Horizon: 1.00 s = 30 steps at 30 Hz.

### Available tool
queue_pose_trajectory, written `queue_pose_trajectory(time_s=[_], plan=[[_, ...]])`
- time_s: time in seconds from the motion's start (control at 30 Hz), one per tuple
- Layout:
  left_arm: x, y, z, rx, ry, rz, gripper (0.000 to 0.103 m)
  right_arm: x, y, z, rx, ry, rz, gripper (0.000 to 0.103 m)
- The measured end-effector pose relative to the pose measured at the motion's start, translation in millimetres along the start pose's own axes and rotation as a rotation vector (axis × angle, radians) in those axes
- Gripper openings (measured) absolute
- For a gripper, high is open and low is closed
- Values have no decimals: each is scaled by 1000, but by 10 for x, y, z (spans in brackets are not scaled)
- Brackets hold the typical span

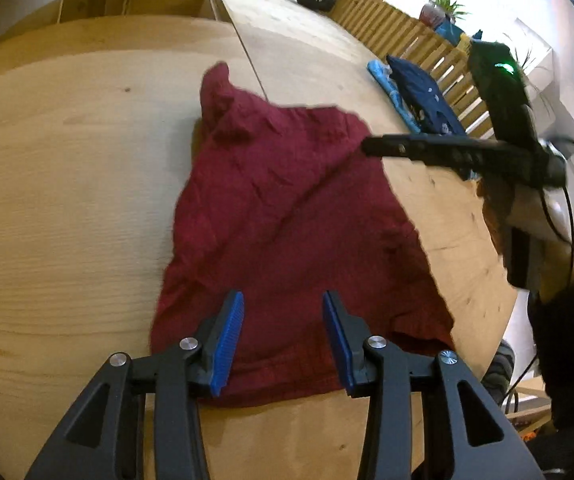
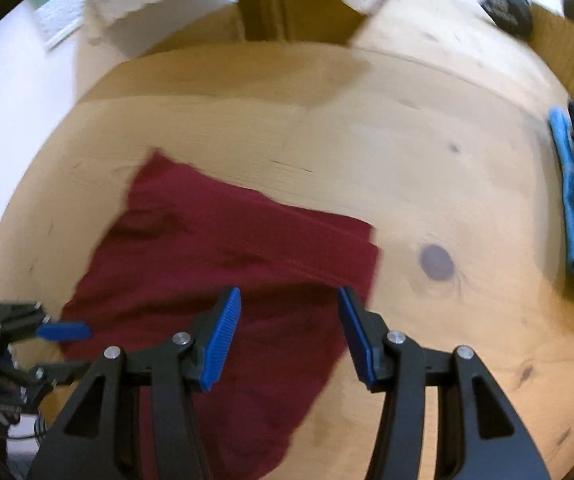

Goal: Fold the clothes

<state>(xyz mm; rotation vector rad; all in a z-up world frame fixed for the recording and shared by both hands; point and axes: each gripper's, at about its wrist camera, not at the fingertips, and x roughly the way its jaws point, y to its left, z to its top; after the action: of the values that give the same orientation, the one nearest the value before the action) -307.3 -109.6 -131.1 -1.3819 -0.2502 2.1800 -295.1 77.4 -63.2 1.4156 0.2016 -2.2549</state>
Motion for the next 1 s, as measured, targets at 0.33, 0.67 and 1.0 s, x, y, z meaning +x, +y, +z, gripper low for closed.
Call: queue_pose_trajectory(time_s=[0.33,0.67,1.0], plan=[[-129,-33,-159,82,41,62,43,-109,401,-1121,-254,125,43,51],[-351,-623,-625,313,94,94,46,-618,2,-1449,-225,65,-17,51],[-195,-1071,-625,702,237,216,57,-533,317,-1719,-396,65,-27,51]])
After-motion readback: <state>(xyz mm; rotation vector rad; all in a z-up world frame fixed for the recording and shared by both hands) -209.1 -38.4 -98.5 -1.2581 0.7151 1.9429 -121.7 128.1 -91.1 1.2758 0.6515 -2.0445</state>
